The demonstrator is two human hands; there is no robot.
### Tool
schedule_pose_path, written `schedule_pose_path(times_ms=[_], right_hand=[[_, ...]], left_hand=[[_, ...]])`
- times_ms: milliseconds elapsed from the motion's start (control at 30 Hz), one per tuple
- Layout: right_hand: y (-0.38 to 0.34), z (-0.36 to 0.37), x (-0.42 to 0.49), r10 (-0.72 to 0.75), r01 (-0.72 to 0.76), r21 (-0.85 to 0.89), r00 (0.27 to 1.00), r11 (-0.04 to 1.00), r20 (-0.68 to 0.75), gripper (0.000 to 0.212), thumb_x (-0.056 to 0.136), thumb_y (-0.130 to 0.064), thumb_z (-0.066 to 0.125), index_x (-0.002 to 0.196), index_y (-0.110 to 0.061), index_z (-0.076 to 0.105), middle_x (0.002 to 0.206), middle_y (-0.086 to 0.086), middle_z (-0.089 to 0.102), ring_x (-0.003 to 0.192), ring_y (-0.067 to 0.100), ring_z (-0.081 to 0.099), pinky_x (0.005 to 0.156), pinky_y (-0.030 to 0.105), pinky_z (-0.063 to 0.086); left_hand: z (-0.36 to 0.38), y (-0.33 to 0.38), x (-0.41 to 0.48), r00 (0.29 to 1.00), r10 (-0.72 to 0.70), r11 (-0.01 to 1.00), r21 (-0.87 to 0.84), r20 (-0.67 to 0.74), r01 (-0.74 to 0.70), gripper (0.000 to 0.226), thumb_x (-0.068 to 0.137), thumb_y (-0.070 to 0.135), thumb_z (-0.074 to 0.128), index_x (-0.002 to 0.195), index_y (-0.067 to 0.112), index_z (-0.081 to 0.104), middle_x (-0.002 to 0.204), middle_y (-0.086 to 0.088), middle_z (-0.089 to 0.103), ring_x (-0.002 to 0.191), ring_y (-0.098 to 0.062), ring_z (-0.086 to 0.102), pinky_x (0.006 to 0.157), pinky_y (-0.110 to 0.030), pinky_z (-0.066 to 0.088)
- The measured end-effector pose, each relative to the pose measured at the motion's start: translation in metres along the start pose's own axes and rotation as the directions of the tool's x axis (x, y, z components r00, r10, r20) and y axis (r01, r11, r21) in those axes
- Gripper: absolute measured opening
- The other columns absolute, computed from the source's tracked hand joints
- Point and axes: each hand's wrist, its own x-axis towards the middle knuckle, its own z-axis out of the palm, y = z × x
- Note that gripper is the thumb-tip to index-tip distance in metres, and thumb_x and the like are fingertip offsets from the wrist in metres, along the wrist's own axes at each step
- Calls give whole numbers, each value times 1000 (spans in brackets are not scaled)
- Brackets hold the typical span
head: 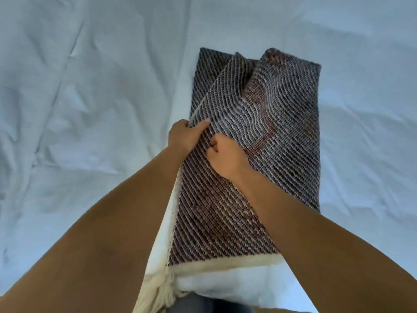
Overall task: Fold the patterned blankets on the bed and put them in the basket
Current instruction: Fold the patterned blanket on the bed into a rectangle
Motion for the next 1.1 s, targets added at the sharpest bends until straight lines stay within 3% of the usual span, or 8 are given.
schedule_pose_path(times_ms=[200, 433, 500, 600, 700, 900, 1000, 1100], right_hand=[[-1, -30, 69, 42, -40, 25, 992, 999, -120, 14, 89, -18, 49, 94, -7, 54, 87, 9, 59, 74, 24, 53, 65, 34, 42], [-2, -42, 109, 133, -125, 76, 984, 989, -115, 15, 90, -15, 45, 98, -5, 51, 83, 8, 55, 76, 30, 57, 66, 39, 47], [-2, -47, 119, 122, -112, 70, 980, 991, -159, 13, 89, -16, 45, 96, -5, 49, 84, 10, 55, 74, 32, 56, 65, 39, 46], [3, -57, 136, 101, -96, 33, 964, 995, -247, 9, 89, -17, 46, 91, -9, 49, 89, 8, 56, 71, 24, 52, 63, 38, 45], [12, -64, 154, 101, -110, -17, 956, 994, -275, 13, 89, -18, 47, 98, -9, 52, 99, 8, 54, 84, 22, 54, 73, 38, 50], [47, -86, 178, 13, -73, -181, 950, 981, -312, 34, 88, -22, 51, 119, -7, 50, 122, 14, 45, 113, 27, 40, 98, 37, 35], [65, -101, 188, -47, -62, -298, 938, 953, -344, 45, 88, -33, 53, 125, -9, 46, 128, 17, 43, 120, 32, 36, 102, 42, 29], [74, -106, 197, -121, 2, -356, 943, 935, -311, 56, 89, -42, 51, 135, -12, 39, 140, 18, 36, 130, 34, 30, 108, 47, 21]], left_hand=[[13, 57, 71, 990, 106, 991, 68, 97, -113, 44, 73, 54, 67, 59, 19, 44, 69, -2, 54, 67, -18, 52, 66, -32, 43], [41, 109, 119, 882, 363, 890, 169, 300, -423, 21, 83, 32, 65, 81, 12, 59, 80, -3, 61, 74, -18, 56, 68, -30, 45], [40, 114, 131, 877, 439, 866, 169, 197, -471, 18, 89, 27, 58, 86, 10, 61, 84, -7, 61, 76, -19, 55, 65, -28, 43], [21, 98, 153, 939, 315, 943, 158, -139, -292, 23, 92, 26, 47, 100, 8, 58, 97, -9, 62, 89, -23, 58, 69, -24, 37], [19, 77, 167, 954, 276, 927, 297, -121, -230, 31, 94, 29, 43, 111, 3, 52, 109, -14, 61, 99, -30, 56, 74, -26, 34], [22, 80, 166, 948, 284, 938, 248, -142, -244, 58, 82, 31, 55, 131, 8, 33, 119, -9, 53, 107, -28, 54, 81, -35, 43], [24, 96, 160, 850, 507, 763, 532, -141, -367, 88, 71, 21, 61, 146, 13, 14, 147, -17, 27, 135, -33, 28, 107, -50, 26], [41, 117, 161, 713, 678, 406, 717, 180, -567, 77, 78, 24, 52, 147, 17, 18, 154, -11, 19, 142, -30, 9, 112, -53, 2]])
